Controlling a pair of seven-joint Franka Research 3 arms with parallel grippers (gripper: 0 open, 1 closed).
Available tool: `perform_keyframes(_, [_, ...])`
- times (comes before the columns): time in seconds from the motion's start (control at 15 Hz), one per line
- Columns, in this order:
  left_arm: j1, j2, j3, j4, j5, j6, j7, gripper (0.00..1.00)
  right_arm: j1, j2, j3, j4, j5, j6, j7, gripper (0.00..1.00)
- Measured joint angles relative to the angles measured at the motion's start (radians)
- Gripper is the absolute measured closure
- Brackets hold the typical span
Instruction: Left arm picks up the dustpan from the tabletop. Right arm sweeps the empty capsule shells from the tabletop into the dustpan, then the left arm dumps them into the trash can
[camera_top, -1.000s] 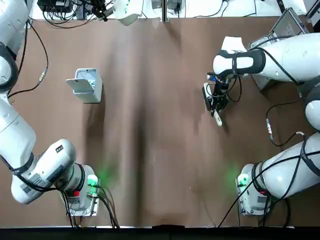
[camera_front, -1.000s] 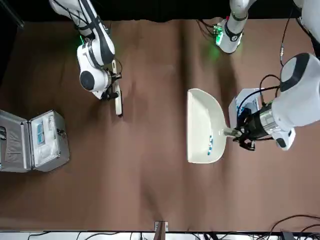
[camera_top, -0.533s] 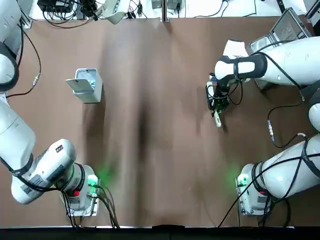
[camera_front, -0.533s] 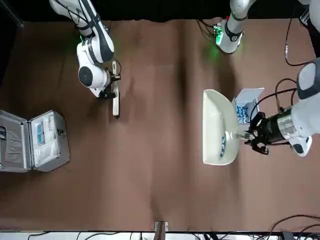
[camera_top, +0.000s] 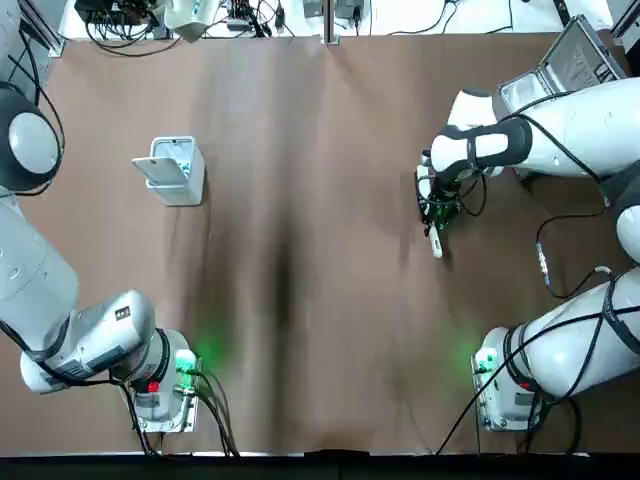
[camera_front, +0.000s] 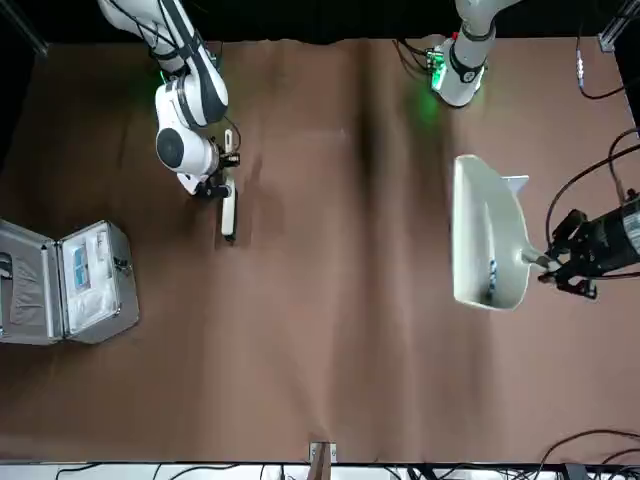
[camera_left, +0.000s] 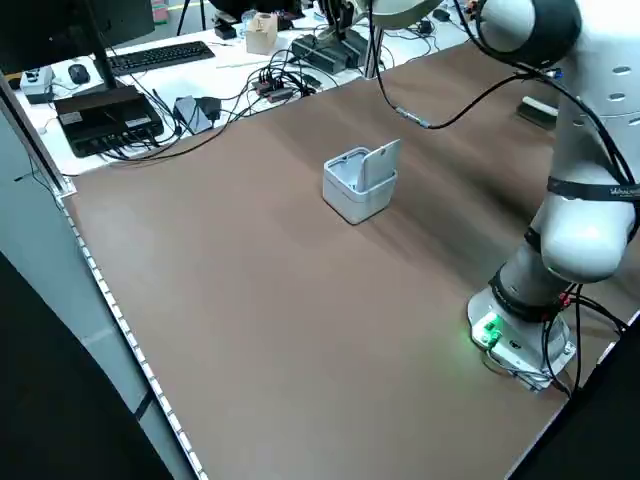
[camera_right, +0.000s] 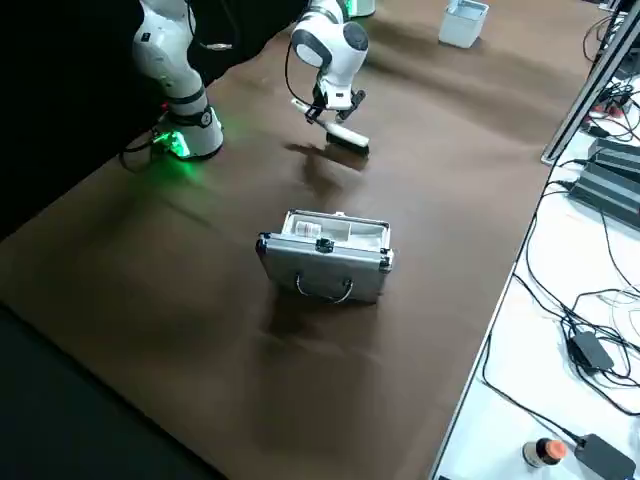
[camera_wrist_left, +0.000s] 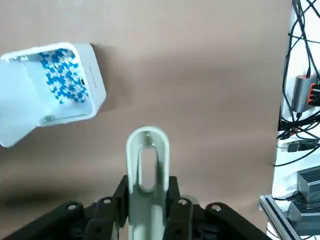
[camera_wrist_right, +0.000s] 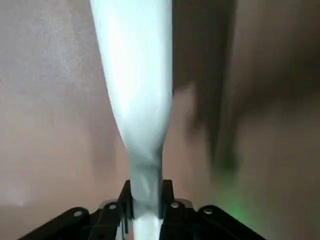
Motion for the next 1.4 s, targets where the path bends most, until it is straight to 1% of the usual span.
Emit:
perform_keyframes(0.07, [-0.028, -0.009, 0.052, -0.001, -0.019, -0.005, 0.030, 0.67, 0.000, 0.003, 0.000, -0.001, 0.000, 0.005, 0.000, 0.74])
perform_keyframes(0.2, [-0.062, -0.019, 0.131, -0.003, -0.043, -0.007, 0.084, 0.67, 0.000, 0.008, 0.000, -0.002, 0.000, 0.017, 0.001, 0.74])
perform_keyframes(0.27, [-0.096, -0.021, 0.208, -0.004, -0.056, -0.007, 0.135, 0.67, 0.000, 0.010, -0.001, -0.002, 0.000, 0.055, 0.002, 0.74])
perform_keyframes(0.53, [-0.214, -0.025, 0.392, -0.009, -0.072, -0.009, 0.226, 0.67, 0.000, 0.028, -0.001, -0.002, 0.000, 0.098, 0.004, 0.74])
perform_keyframes(0.73, [-0.334, -0.044, 0.562, -0.034, -0.119, -0.010, 0.294, 0.67, 0.000, 0.056, -0.001, 0.002, 0.000, 0.116, 0.004, 0.74])
perform_keyframes(0.87, [-0.381, -0.062, 0.641, -0.059, -0.134, -0.010, 0.334, 0.67, 0.000, 0.062, -0.001, 0.012, 0.000, 0.116, 0.004, 0.74])
perform_keyframes(1.0, [-0.384, -0.075, 0.666, -0.076, -0.135, -0.009, 0.349, 0.67, 0.000, 0.064, -0.001, 0.015, 0.000, 0.115, 0.004, 0.74])
perform_keyframes(1.07, [-0.378, -0.078, 0.668, -0.081, -0.135, -0.009, 0.355, 0.67, 0.000, 0.065, -0.001, 0.017, 0.000, 0.114, 0.004, 0.74])
perform_keyframes(1.13, [-0.374, -0.078, 0.669, -0.085, -0.135, -0.008, 0.365, 0.67, 0.000, 0.067, -0.001, 0.020, 0.000, 0.113, 0.004, 0.71])
perform_keyframes(1.2, [-0.371, -0.078, 0.670, -0.089, -0.135, -0.002, 0.370, 0.67, 0.000, 0.069, -0.001, 0.022, 0.000, 0.111, 0.004, 0.70])
perform_keyframes(1.27, [-0.370, -0.078, 0.671, -0.096, -0.135, 0.016, 0.374, 0.67, 0.000, 0.070, -0.001, 0.024, 0.000, 0.107, 0.004, 0.65])
perform_keyframes(1.4, [-0.368, -0.082, 0.672, -0.123, -0.135, 0.064, 0.406, 0.67, 0.000, 0.072, -0.001, 0.031, 0.000, 0.097, 0.004, 0.47])
